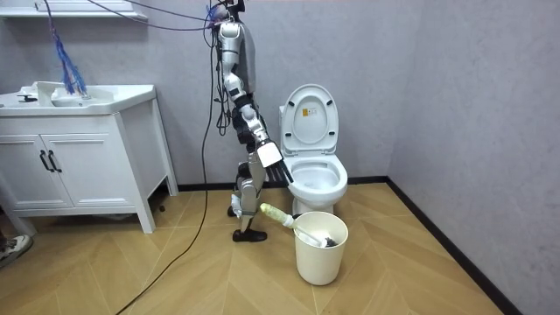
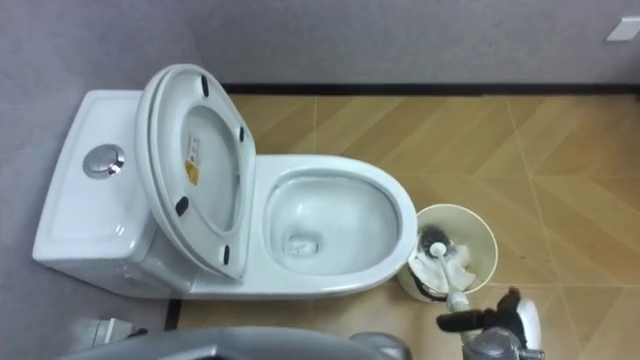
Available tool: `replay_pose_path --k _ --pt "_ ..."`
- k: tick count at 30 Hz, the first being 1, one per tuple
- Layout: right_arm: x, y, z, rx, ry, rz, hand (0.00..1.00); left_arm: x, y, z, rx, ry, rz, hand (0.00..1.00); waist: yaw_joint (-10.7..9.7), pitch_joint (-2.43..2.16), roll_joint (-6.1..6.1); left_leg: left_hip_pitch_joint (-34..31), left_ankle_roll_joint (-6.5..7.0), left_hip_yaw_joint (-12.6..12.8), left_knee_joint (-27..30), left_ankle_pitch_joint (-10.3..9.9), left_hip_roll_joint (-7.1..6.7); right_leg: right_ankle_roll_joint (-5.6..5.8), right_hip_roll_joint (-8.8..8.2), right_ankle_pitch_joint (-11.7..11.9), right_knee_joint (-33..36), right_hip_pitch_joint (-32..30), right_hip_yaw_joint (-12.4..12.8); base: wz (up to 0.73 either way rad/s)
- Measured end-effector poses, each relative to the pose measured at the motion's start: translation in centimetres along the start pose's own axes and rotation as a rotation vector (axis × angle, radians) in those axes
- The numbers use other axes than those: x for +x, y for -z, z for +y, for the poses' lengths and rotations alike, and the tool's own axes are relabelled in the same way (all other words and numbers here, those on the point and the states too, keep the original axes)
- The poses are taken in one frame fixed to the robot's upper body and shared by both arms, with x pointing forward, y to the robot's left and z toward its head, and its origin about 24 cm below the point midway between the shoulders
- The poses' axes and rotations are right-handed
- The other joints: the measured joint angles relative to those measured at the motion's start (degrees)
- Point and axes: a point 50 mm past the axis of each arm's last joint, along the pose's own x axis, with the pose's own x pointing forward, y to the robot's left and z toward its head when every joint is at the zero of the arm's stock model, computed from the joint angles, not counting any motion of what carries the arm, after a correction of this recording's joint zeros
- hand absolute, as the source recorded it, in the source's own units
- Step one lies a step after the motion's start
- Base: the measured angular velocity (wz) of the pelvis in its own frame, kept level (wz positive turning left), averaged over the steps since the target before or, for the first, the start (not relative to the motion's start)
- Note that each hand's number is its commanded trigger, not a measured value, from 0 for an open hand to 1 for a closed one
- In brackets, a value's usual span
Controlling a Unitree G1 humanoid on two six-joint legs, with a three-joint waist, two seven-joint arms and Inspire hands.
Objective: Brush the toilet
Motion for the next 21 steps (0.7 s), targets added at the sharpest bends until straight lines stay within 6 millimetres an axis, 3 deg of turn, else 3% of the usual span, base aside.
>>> replay_pose_path --k 9,16,21 --pt "-0.1 -2.5 -0.4 0.057 0.112 -0.121 0.00 0.0 -0.9 0.4 -0.021 -0.023 -0.055 0.00 0.37 -0.12 -0.40 -1.92 0.01 -0.12 0.30 0.00 0.01 0.00 -0.12 0.06 0.10 -1.32 -0.32 0.04" --pt "-0.1 -3.6 0.8 0.091 0.072 -0.127 0.00 0.2 -4.6 1.8 -0.097 -0.073 -0.186 0.00 0.84 0.03 -0.42 -7.81 0.01 -0.14 1.68 0.00 0.01 -0.20 -0.57 0.25 3.04 -7.32 -1.72 0.05" --pt "0.5 -5.7 1.6 0.137 0.061 -0.115 0.00 0.0 -8.3 3.3 -0.150 -0.112 -0.309 0.00 1.77 0.64 -0.76 -15.40 0.30 -0.34 5.27 -0.15 0.07 -0.37 -0.90 1.48 4.86 -14.02 -2.10 0.02"
